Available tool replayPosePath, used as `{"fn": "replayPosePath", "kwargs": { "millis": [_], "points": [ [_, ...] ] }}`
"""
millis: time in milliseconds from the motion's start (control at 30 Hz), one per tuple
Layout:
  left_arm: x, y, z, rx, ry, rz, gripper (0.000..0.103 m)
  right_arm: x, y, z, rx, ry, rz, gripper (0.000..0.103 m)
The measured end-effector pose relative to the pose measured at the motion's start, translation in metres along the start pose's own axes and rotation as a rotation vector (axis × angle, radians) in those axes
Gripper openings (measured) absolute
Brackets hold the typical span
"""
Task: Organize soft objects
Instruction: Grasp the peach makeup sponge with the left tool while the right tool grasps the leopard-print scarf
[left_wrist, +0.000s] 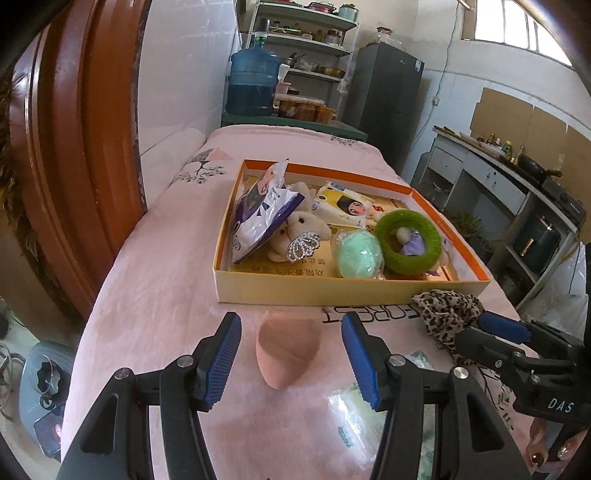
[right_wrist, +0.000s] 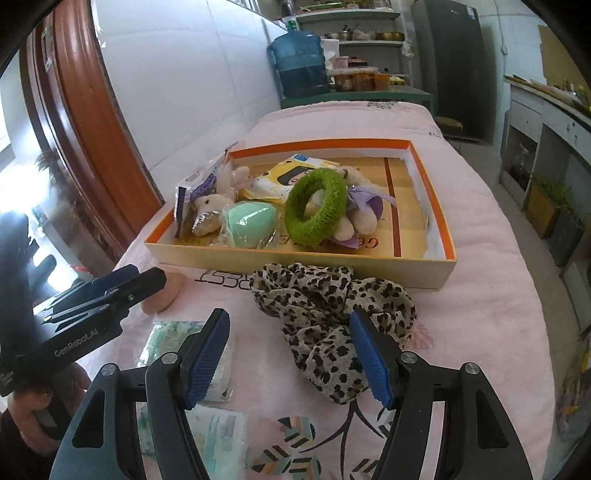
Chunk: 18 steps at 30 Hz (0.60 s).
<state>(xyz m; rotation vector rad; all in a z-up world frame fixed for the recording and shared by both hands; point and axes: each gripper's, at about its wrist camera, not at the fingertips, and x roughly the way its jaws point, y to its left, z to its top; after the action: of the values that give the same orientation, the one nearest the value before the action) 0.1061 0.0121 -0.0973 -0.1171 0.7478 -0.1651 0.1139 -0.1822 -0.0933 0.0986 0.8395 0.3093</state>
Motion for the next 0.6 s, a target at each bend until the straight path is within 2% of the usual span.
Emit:
{"fn": "replayPosePath", "kwargs": {
  "millis": [300, 500, 600],
  "points": [
    [0.019, -0.002, 0.000, 0.008, 0.056, 0.005, 0.056, 0.013, -0.002, -0.003, 0.004, 0.032, -0.021, 0.069],
    [0.034, 0.005, -0.002, -0.035, 0.115, -0.012, 0.056, 0.021, -0.006, -0.007, 0.023, 0.054, -0.026, 0.069],
    [0.034, 0.008, -0.003, -0.047, 0.112, -0.013, 0.053, 0.022, -0.008, -0.008, 0.036, 0.055, -0.020, 0.069]
  ]
}}
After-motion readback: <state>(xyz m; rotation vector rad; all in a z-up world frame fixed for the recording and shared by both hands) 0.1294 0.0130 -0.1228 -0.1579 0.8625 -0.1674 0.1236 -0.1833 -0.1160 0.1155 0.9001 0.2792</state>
